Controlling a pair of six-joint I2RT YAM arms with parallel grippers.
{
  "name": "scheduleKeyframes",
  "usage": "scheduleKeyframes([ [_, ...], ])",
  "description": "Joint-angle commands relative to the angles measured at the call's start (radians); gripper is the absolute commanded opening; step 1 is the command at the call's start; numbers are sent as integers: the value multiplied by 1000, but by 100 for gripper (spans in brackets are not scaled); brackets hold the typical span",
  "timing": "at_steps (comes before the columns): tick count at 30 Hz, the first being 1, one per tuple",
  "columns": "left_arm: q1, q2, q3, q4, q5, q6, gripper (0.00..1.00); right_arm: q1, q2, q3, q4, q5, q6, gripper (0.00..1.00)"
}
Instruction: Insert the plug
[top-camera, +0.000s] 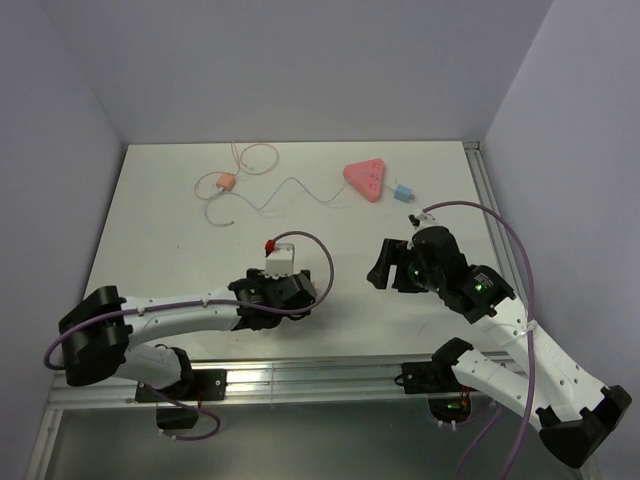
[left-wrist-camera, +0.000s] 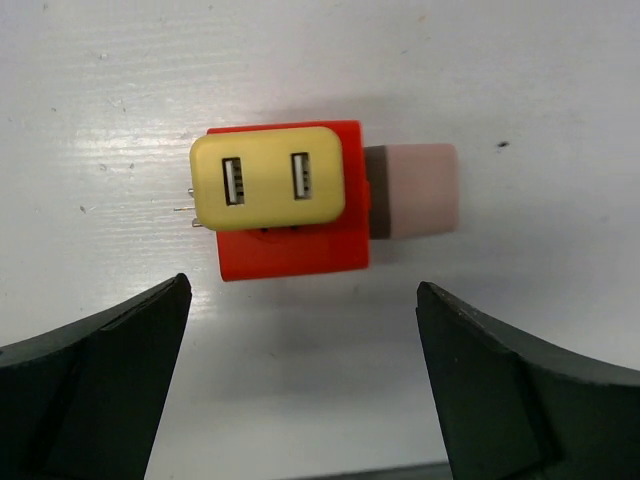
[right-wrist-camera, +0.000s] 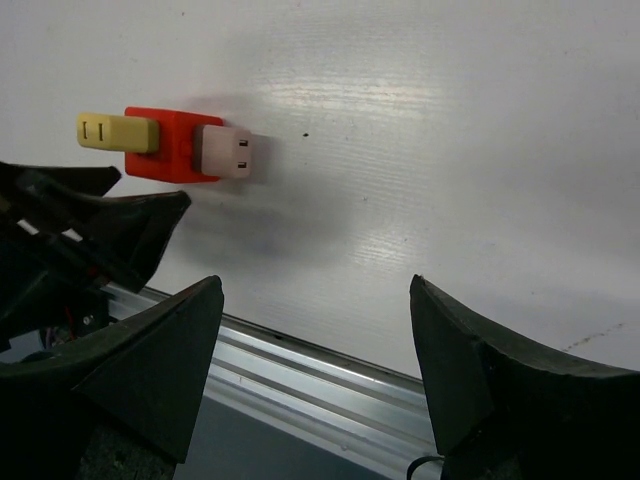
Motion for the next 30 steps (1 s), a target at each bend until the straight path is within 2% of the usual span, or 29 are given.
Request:
scheduleKeyframes([
  [1, -17, -128, 105, -65, 14, 38, 100, -23, -13, -2, 30, 17, -41, 82],
  [4, 28, -209, 208, -142, 60, 63, 100, -42, -4, 3, 44, -2, -64, 82],
  [7, 207, -254, 286, -114, 210, 164, 100, -63, 18, 8, 65, -42, -76, 82],
  [8, 327, -242, 311, -117, 233, 199, 99, -66, 24, 9, 76, -51, -79, 82],
  [9, 386, -222, 375, -134, 253, 218, 100, -70, 28, 12, 81, -57, -82, 82],
  [11, 516, -132, 461, -174, 247, 248, 100, -76, 44, 14, 93, -74, -90, 81],
  [13, 568, -55, 597, -212, 200, 274, 98, -80, 64, 15, 102, -86, -96, 81],
  [14, 598, 21, 640, -218, 125, 303, 96, -85, 70, 15, 111, -103, -101, 81],
  [16, 629, 92, 729, -191, 111, 346, 91, -90, 88, 12, 122, -118, -102, 80],
  [19, 700, 218, 754, -21, 141, 593, 82, -96, 107, -8, 153, -164, -95, 80],
  [21, 739, 267, 757, 104, 184, 673, 71, -102, 114, -27, 171, -189, -90, 79],
  [23, 794, 346, 763, 189, 235, 759, 67, -103, 119, -43, 185, -189, -72, 78],
  [25, 830, 401, 780, 223, 296, 816, 64, -105, 125, -60, 193, -191, -67, 78],
  [28, 897, 548, 840, 217, 339, 895, 67, -108, 140, -64, 197, -197, -78, 78],
  [30, 933, 588, 855, 233, 355, 922, 70, -111, 150, -66, 199, -198, -82, 78],
])
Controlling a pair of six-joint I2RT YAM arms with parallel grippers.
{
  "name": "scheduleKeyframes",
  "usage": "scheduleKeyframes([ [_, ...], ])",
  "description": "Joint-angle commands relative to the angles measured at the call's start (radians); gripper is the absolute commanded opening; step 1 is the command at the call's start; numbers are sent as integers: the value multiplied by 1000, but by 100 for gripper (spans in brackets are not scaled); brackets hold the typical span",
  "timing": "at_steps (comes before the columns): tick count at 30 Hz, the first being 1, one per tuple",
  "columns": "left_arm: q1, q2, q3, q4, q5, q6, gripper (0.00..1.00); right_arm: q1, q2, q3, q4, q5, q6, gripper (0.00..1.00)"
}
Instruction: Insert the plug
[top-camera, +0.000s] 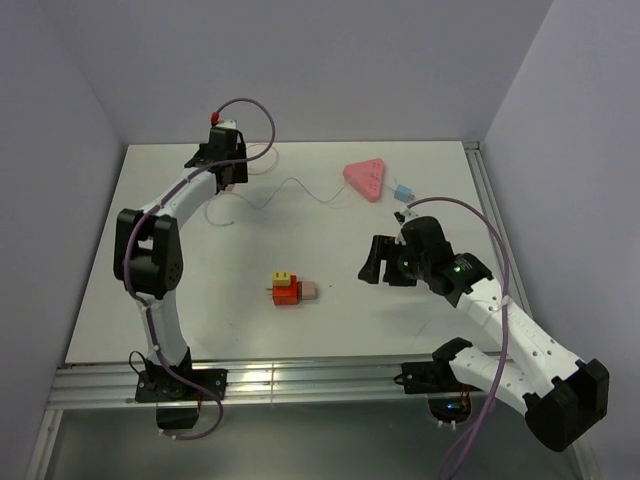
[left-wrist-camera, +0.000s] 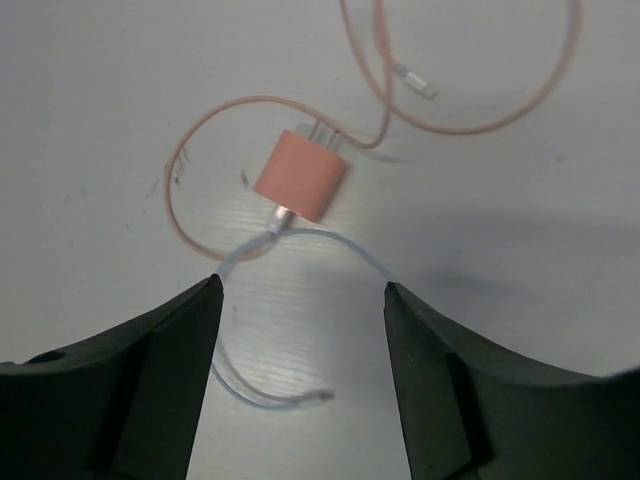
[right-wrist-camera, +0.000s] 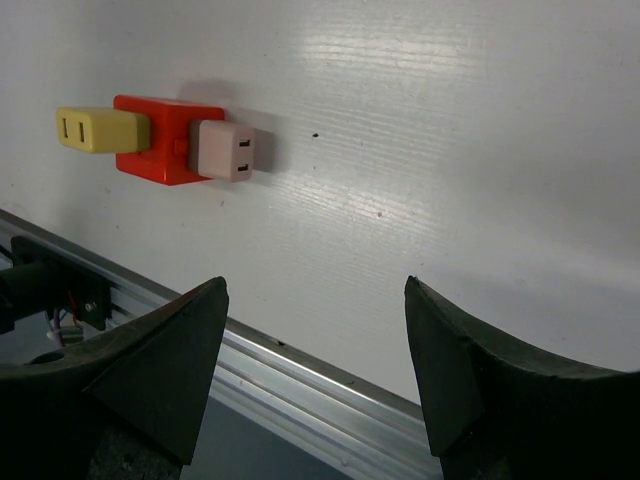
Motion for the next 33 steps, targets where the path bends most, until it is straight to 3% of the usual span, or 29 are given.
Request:
scheduleKeyframes([
  [1, 50, 63, 71, 65, 89, 147, 72, -16, 14, -5, 50, -20, -14, 78],
  [3, 67, 92, 78, 86, 96, 170, 81, -23, 16, -16, 62, -31, -17, 78],
  [7, 92, 178, 101, 115, 163, 265, 88, -36, 28, -33, 76, -50, -22, 77],
  [22, 150, 339, 236, 143, 246, 313, 87, -65, 11, -51, 54, -56, -32, 77],
  [28, 150, 392, 305, 115, 281, 306, 71, -66, -21, -59, 42, -57, -20, 76],
  [33, 150, 416, 361, 76, 329, 293, 48, -66, -44, -59, 24, -48, -15, 76],
])
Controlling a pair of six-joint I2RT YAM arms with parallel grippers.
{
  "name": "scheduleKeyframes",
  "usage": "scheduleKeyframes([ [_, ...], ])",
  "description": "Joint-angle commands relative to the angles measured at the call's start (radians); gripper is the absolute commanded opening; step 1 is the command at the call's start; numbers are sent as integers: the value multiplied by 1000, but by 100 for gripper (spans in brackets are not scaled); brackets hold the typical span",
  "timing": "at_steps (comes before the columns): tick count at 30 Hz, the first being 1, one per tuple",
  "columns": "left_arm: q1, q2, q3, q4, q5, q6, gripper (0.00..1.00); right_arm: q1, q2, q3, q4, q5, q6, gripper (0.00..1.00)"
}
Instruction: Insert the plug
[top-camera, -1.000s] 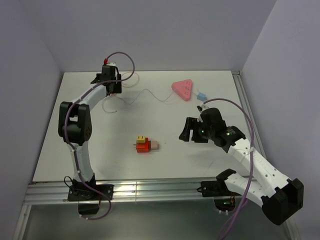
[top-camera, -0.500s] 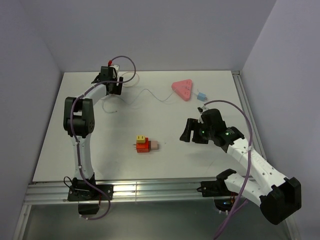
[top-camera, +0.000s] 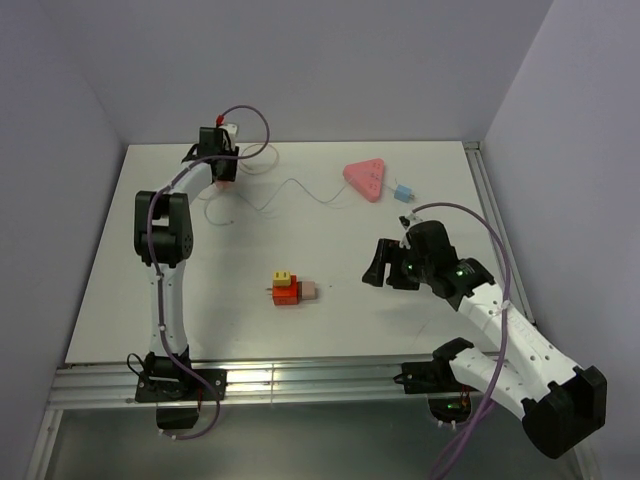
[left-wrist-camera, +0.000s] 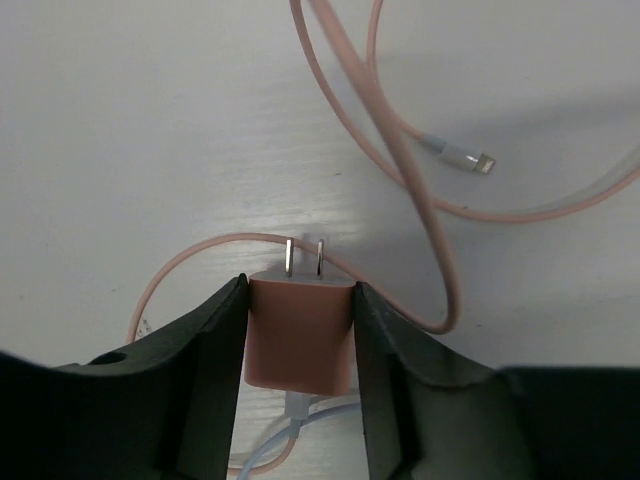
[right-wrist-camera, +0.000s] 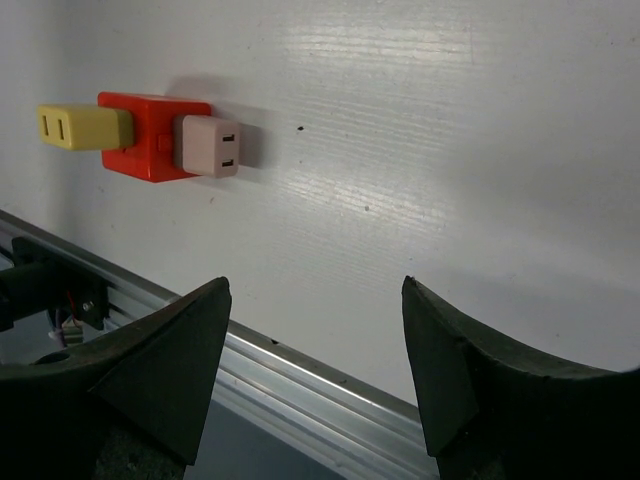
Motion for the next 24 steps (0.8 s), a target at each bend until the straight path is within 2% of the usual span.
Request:
scheduleKeyframes([
  [1, -3, 26, 85, -34, 59, -1, 45, -10, -31, 4, -10, 4, 3, 76],
  [5, -3, 56, 114, -89, 90, -30, 40, -10, -66, 19, -31, 6, 16, 76],
  [7, -3, 57, 99, -86, 84, -53, 46, -10, -90, 19, -39, 7, 24, 75],
  [9, -3, 57, 69, -85, 73, -61, 46, -10, -121, 19, -56, 9, 29, 75],
  [11, -3, 62, 64, -97, 73, -73, 27, -8, -144, 15, -69, 10, 36, 75],
  [12, -3, 65, 65, -111, 72, -82, 11, -8, -165, 10, -72, 13, 41, 75],
  [13, -3, 62, 68, -115, 73, -121, 1, -10, -173, 10, -75, 13, 44, 75],
  [17, -3, -16, 43, -114, 39, -190, 0, -10, -196, 24, -100, 3, 55, 75],
  [24, 2, -318, 79, -207, 16, -317, 0, -8, -222, 47, -129, -2, 73, 75],
])
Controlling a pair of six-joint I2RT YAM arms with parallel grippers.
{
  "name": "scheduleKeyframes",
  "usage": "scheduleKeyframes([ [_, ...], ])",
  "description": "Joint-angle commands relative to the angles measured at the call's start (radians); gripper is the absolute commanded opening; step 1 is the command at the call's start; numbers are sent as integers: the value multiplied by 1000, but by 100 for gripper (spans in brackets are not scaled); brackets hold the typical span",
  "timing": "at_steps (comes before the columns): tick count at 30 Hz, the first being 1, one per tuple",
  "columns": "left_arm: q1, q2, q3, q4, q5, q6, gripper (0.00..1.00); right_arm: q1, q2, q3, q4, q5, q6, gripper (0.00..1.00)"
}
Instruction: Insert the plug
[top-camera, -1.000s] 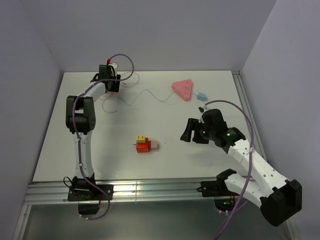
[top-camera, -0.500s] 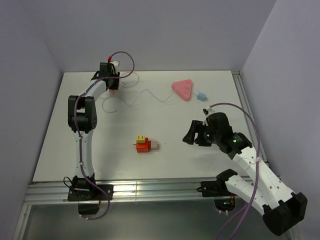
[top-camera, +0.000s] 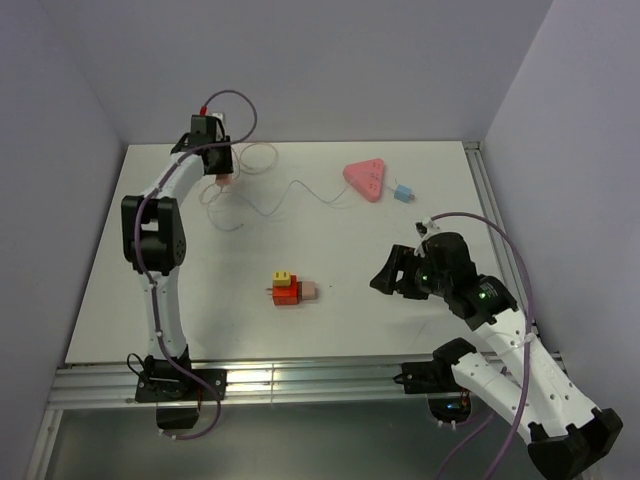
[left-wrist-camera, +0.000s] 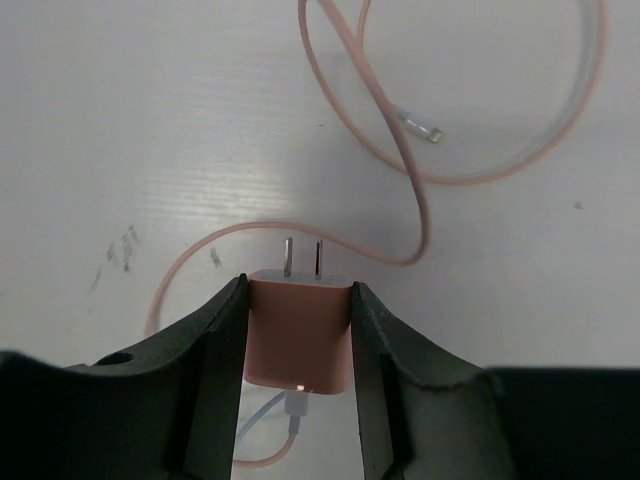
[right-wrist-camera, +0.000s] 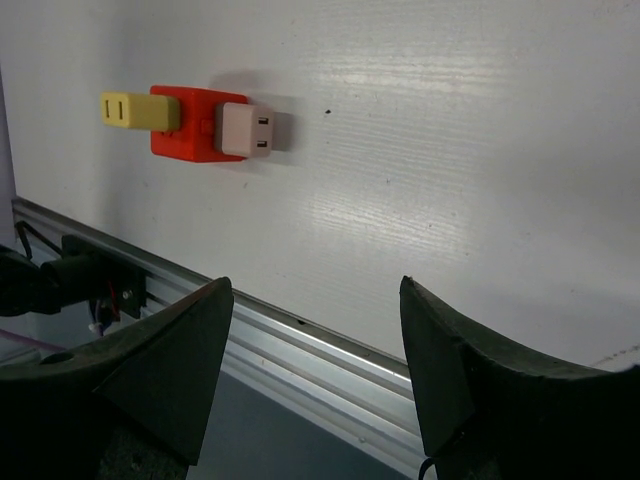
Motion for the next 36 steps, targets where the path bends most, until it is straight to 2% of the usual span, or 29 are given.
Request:
scheduleKeyframes([
  [1, 3, -267, 62, -53, 29, -108, 0, -6, -18, 60, -27, -4, 6, 74],
  [4, 5, -438, 15, -48, 124, -184, 0, -6, -12, 98, -31, -30, 9, 74],
  [6, 5, -581, -42, 10, 244, -251, 0, -6, -12, 117, -17, -50, 26, 74],
  [7, 5, -632, -123, 46, 285, -280, 0, -6, -12, 136, 5, -80, 32, 74],
  [9, 3, -765, -198, 141, 412, -366, 0, -6, 2, 157, 32, -154, 49, 74],
  [13, 2, -949, -393, 284, 577, -507, 0, -4, 33, 210, 144, -278, 83, 74],
  [15, -5, -1030, -429, 294, 579, -538, 0, -6, 48, 229, 166, -286, 100, 74],
  [16, -11, -1050, -432, 236, 565, -529, 0, -6, 57, 248, 161, -282, 97, 74],
  [19, -49, -1096, -415, 90, 418, -428, 0, -6, 79, 264, 157, -257, 85, 73],
  [22, -57, -1063, -420, 36, 376, -380, 0, -6, 97, 244, 183, -260, 88, 73],
  [23, -57, -1038, -414, -22, 349, -360, 4, -6, 114, 239, 184, -271, 89, 73],
  [24, -57, -973, -401, -53, 336, -348, 13, -6, 122, 236, 186, -275, 89, 73],
  [25, -58, -934, -372, -83, 317, -336, 32, -4, 131, 230, 184, -277, 88, 73],
  [26, -63, -896, -358, -150, 253, -316, 43, -6, 135, 226, 181, -275, 79, 73],
  [27, -74, -804, -340, -189, 215, -302, 58, -6, 137, 221, 178, -262, 75, 73],
  [29, -97, -710, -283, -258, 119, -271, 66, -6, 132, 201, 174, -248, 66, 73],
  [31, -113, -584, -266, -260, 100, -285, 72, -6, 128, 169, 186, -239, 68, 73],
  [32, -114, -502, -245, -277, 79, -308, 73, -6, 126, 157, 192, -245, 74, 73],
  [34, -121, -432, -202, -292, 49, -345, 78, -6, 128, 125, 209, -254, 74, 73],
  [36, -124, -329, -121, -349, -67, -458, 79, -6, 134, 103, 206, -249, 66, 73],
])
